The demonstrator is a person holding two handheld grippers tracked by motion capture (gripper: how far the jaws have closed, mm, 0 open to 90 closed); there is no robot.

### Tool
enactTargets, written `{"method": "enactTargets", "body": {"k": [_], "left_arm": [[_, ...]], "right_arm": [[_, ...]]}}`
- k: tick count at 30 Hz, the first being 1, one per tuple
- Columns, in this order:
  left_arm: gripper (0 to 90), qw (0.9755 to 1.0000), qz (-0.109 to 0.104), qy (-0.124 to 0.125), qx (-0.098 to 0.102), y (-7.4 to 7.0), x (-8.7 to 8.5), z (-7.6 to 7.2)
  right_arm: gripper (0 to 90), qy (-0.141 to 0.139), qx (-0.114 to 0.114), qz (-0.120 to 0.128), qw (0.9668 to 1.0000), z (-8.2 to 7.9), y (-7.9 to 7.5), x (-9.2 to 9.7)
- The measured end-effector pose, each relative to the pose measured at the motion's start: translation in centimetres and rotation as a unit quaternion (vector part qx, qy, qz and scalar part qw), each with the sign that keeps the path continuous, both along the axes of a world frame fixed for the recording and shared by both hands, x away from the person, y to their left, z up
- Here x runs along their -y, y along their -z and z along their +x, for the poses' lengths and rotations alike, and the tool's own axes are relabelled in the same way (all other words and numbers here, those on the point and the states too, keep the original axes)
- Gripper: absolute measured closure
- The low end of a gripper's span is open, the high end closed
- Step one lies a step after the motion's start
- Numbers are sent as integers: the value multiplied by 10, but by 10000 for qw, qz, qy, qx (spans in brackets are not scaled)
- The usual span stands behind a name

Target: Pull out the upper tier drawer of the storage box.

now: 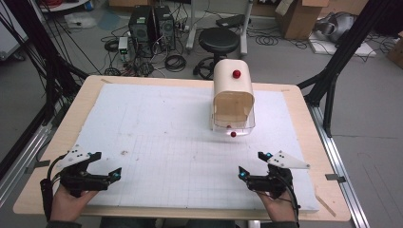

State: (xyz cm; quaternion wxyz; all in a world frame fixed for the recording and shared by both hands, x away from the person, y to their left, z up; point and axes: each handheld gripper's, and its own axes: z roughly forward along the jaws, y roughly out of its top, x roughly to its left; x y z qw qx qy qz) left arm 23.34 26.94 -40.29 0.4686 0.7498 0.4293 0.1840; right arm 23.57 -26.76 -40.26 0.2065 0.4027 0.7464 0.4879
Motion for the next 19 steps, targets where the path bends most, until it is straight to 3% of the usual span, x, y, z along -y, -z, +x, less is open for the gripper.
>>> {"method": "enactTargets", "body": {"k": [9,19], "left_arm": [[18,10000,-6,36,0,1,1,0],[18,10000,-11,62,-9,2,0,1]], "right_arm": [[95,232,-2,59,9997,-6,0,23],[95,229,2,22,9997,-3,1,25]]}}
